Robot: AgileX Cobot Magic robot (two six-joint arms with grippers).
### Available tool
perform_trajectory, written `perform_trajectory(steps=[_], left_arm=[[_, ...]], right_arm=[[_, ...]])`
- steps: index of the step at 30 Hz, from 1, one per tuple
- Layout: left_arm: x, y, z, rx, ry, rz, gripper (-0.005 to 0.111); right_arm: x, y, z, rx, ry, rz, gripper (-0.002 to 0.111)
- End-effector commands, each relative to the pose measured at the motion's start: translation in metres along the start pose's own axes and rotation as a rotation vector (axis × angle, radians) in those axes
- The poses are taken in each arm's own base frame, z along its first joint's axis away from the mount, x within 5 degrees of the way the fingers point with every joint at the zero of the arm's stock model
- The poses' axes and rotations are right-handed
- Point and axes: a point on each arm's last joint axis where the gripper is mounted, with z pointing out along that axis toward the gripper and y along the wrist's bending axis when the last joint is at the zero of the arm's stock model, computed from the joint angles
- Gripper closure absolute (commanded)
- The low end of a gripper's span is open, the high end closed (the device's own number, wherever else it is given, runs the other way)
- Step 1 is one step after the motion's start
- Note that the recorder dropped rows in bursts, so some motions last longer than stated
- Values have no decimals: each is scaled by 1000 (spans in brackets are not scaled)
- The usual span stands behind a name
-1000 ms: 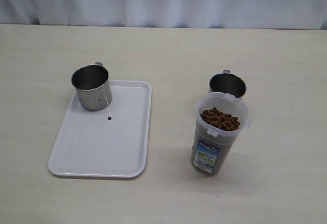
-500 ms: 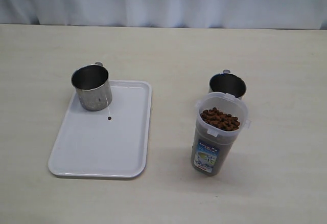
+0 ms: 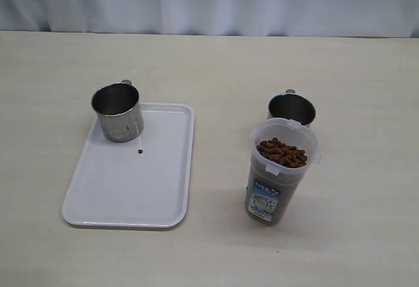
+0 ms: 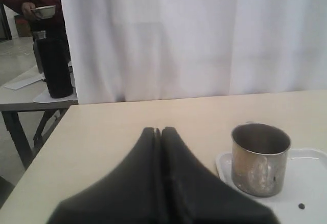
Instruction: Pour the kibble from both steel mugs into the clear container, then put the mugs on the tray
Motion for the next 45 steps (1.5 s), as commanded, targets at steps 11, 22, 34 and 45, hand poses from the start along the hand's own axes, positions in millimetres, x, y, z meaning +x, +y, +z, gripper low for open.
perform_trajectory(steps=[11, 22, 34, 45], left_arm=[[5, -2, 0, 14, 43, -45, 107], [4, 1, 0, -17, 37, -94, 107], [9, 0, 0, -12, 84, -132, 107], [8, 0, 0, -11, 80, -97, 107]], right_arm=[[1, 0, 0, -3, -2, -10, 104], [1, 0, 0, -3, -2, -10, 104], [1, 0, 0, -3, -2, -10, 104], [1, 0, 0, -3, -2, -10, 104]])
